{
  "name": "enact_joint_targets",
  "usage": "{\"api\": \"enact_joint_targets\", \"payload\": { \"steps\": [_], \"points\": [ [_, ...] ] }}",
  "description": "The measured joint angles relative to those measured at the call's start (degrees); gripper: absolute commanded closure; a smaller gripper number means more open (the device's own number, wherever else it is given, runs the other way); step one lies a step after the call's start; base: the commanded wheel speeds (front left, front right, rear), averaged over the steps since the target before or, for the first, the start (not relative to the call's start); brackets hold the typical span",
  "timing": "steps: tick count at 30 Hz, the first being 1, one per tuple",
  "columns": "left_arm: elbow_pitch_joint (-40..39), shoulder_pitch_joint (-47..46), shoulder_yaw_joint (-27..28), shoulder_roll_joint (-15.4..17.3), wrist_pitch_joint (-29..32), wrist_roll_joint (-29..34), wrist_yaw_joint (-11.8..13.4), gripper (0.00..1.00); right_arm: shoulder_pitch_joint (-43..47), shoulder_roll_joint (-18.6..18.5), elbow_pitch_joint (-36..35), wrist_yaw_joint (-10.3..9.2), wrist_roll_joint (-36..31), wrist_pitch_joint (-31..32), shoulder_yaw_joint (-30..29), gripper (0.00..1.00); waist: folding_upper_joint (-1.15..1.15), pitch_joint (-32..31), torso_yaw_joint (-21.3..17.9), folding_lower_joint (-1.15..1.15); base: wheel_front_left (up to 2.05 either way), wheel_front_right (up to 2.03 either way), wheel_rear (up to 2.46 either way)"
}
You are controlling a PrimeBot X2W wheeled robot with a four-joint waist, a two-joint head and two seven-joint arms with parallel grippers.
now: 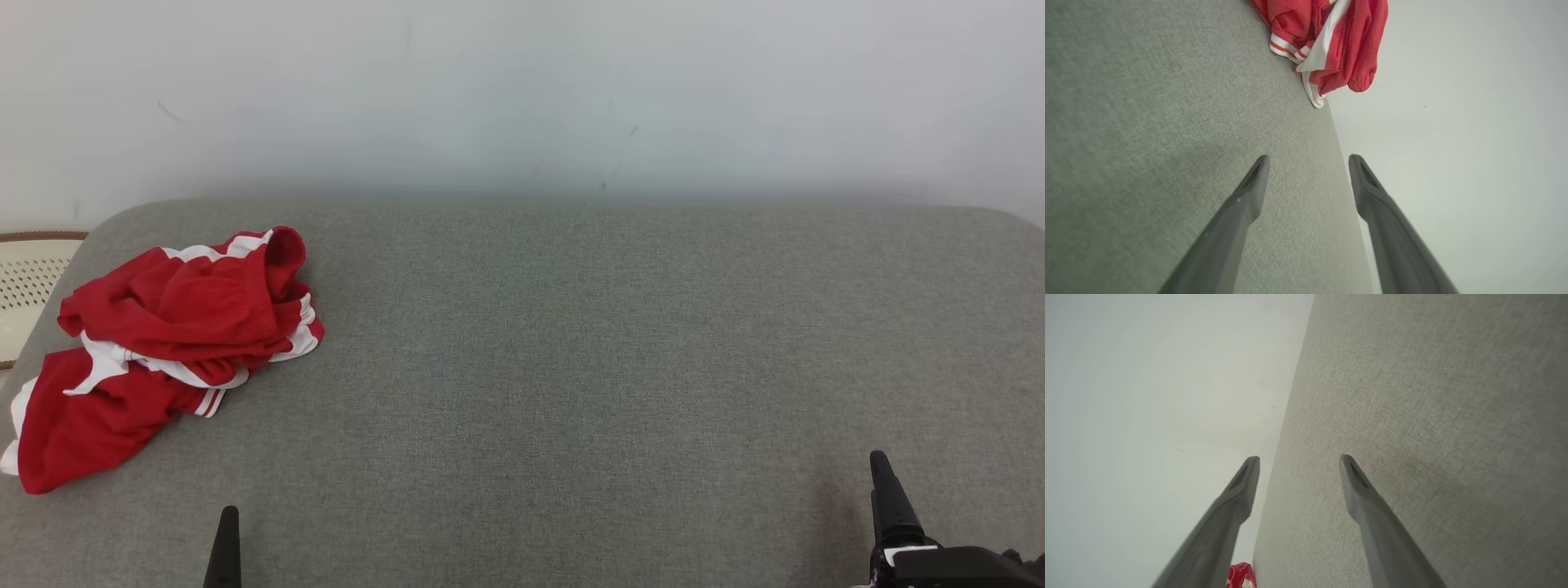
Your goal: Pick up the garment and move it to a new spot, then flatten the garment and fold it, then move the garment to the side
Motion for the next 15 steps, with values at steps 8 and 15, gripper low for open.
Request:
{"api": "enact_joint_targets", "payload": {
  "steps": [8, 15],
  "points": [
    [0.02, -0.17, -1.13, 0.21, -1.67, 7.84, 0.0, 0.0, -0.71, -0.12, -0.63, 0.0, -8.02, -1.59, 0.8, 0.0, 0.0, 0.08, 0.0, 0.0, 0.0, 0.0, 0.0],
    [0.11, -0.43, -1.49, 0.4, -3.03, 16.94, 0.0, 0.0, -0.71, -0.16, 0.33, 0.0, -14.8, -3.09, 1.66, 0.0, 0.0, 0.08, 0.02, 0.0, 0.0, 0.0, 0.0]
  ]
}}
